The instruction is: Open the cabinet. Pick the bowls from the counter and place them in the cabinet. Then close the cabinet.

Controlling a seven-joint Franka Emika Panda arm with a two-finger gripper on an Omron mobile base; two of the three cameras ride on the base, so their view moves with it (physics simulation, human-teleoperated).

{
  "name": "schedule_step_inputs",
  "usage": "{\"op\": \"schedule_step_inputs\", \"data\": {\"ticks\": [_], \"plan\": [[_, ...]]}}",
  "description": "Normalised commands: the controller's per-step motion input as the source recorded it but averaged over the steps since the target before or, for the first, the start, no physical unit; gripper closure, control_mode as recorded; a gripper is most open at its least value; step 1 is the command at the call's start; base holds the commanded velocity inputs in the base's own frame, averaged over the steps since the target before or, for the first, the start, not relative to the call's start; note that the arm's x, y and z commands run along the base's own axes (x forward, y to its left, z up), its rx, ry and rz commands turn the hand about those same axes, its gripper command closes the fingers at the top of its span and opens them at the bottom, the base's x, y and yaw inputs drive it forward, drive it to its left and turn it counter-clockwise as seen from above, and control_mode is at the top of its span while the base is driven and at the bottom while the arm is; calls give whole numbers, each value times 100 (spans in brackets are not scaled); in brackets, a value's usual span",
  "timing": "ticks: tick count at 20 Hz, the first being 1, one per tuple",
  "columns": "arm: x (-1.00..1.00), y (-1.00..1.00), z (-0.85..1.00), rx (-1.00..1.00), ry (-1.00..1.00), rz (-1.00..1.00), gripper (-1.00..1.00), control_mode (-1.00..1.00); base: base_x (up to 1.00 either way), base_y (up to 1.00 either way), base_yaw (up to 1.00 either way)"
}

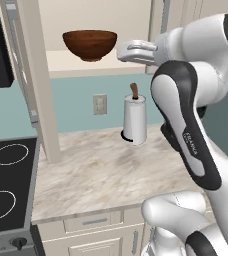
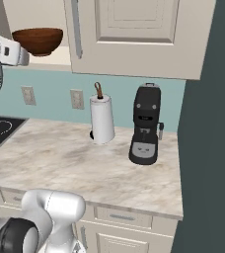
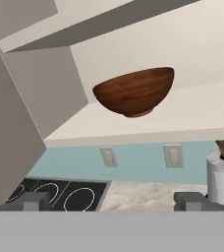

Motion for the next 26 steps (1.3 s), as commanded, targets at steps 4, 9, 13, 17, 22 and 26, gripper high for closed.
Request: {"op": "schedule_step_inputs", "data": {"ticks": [4, 9, 13, 17, 22, 26], "plan": [[-37, 13, 0, -4, 5, -2, -100, -100, 0, 0, 0], [-34, 17, 0, -5, 0, 0, -100, -100, 0, 0, 0], [-23, 28, -2, -8, 0, 0, -100, -100, 0, 0, 0], [-11, 27, -4, -11, -1, 0, -100, -100, 0, 0, 0], [-15, 21, -2, -12, -7, 0, -100, -100, 0, 0, 0], [-31, 9, 0, -11, -12, 1, -100, -100, 0, 0, 0]]}}
